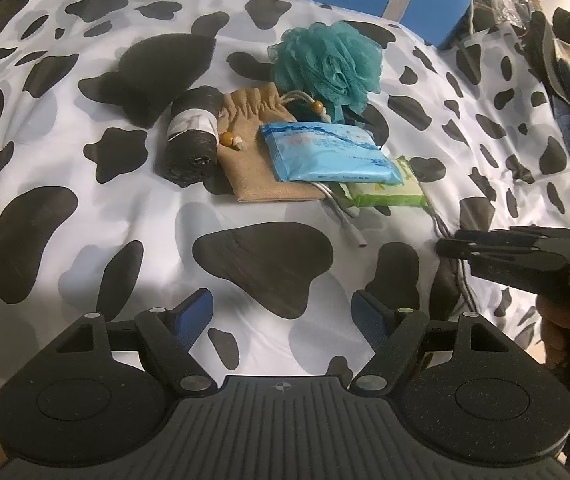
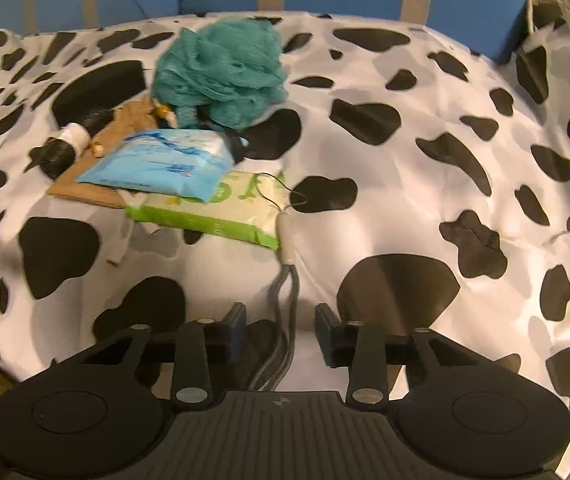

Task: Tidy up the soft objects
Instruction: 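Lift the grey cable with the right tool while left tool grasps black roll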

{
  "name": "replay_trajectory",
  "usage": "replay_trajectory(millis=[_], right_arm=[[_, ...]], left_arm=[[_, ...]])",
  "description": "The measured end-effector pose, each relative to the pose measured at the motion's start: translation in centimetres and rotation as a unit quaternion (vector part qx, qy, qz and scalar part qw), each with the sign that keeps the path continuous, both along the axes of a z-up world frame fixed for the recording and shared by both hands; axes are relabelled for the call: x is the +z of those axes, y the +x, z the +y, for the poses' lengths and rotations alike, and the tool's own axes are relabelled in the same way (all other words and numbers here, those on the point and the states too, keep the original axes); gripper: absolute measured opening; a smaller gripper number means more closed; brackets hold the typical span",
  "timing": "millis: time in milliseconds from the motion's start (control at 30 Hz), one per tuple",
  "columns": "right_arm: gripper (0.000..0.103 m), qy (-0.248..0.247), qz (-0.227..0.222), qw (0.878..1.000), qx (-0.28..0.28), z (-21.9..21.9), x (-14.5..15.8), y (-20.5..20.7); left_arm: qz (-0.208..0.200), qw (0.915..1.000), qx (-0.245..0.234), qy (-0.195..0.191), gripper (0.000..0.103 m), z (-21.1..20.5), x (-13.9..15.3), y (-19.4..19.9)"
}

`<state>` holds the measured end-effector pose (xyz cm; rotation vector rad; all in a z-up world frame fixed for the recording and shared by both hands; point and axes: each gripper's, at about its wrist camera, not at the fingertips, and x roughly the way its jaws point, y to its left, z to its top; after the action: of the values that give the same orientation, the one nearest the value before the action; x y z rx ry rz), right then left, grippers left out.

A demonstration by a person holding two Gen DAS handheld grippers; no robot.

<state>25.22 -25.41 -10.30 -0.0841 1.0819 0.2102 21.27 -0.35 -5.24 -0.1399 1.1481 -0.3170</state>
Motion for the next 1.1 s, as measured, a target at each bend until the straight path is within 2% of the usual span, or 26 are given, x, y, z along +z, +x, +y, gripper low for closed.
replay_trajectory(millis=[100,167,367,567,800,900,1100], right_arm=[[0.021,-0.007,0.005,1.0,-0.009,0.0,-0.7,0.4],[0.007,-0.004,0.007,1.0,-0.012,0.1,-0.7,0.5],[0.007,0.004,-0.008,1.0,-0.023,-0.1,0.4,0.0],[0.007,0.034,-0.05,0.998,-0.036,-0.7,3.9,-0.8],[0.007,0.059,-0.085,0.994,-0.027,-1.2,7.1,-2.2],[0.007,0.062,-0.094,0.993,-0.021,-1.5,7.8,-2.7],[0.007,0.07,-0.102,0.992,-0.013,-2.0,8.6,-3.9]], left_arm=[[0.001,1.0,-0.005,0.002,0.076,-0.2,-0.1,0.1],[0.002,0.9999,-0.007,0.008,0.076,-0.3,-0.3,0.2],[-0.011,0.9996,-0.02,0.012,0.076,-0.3,-0.4,0.3],[-0.026,0.9994,-0.024,-0.004,0.076,0.0,-0.6,0.5],[-0.076,0.9968,-0.013,0.022,0.076,0.7,-0.1,1.5],[-0.097,0.994,-0.013,0.049,0.076,0.6,0.0,2.3],[-0.125,0.9904,0.002,0.058,0.076,1.0,0.0,4.6]])
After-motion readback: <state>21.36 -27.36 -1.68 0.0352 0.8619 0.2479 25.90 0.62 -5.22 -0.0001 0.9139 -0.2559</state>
